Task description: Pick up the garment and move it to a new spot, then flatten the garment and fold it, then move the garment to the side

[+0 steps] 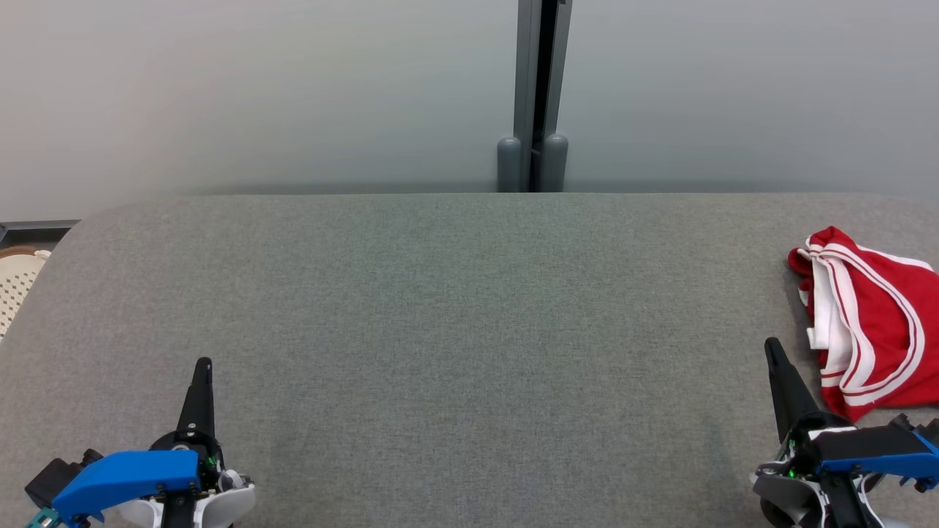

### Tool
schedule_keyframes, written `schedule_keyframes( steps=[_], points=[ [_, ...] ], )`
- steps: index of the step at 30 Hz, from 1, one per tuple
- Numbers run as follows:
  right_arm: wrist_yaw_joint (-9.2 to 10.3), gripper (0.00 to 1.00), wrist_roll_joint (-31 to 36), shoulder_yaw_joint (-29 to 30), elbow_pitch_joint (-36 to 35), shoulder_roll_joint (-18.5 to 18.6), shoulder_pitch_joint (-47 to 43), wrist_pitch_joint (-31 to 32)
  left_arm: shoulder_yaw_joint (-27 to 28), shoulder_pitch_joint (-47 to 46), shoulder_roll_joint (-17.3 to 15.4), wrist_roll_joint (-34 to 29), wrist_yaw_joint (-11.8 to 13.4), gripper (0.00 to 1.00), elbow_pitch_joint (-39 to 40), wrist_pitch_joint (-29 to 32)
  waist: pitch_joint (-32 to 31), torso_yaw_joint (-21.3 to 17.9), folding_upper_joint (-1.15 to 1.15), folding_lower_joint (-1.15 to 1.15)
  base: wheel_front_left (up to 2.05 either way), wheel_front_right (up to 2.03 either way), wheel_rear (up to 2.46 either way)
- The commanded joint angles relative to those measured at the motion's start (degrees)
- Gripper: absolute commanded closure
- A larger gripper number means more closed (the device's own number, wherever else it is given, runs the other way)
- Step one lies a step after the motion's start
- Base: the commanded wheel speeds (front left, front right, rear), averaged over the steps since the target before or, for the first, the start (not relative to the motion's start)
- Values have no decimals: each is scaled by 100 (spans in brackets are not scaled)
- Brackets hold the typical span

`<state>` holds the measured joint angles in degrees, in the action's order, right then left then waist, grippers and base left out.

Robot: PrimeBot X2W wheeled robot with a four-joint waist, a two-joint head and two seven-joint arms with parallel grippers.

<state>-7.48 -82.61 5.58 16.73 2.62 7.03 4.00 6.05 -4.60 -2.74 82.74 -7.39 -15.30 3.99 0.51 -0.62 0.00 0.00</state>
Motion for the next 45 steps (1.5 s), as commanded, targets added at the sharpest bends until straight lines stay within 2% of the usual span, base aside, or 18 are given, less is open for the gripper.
schedule_keyframes(
  steps=[1,24,45],
  points=[
    [-2,100,-124,18,-78,38,-58,48,18,-96,-21,102,-15,100,49,46,-2,3,0,0,0,0,0],
    [-2,100,-1010,111,-299,42,-122,277,58,-209,-21,993,-18,100,146,280,-34,62,0,0,0,0,0],
    [-2,100,-987,107,-295,42,-119,275,56,-196,-20,973,-18,100,142,276,-34,62,0,0,0,0,0]
  ],
)
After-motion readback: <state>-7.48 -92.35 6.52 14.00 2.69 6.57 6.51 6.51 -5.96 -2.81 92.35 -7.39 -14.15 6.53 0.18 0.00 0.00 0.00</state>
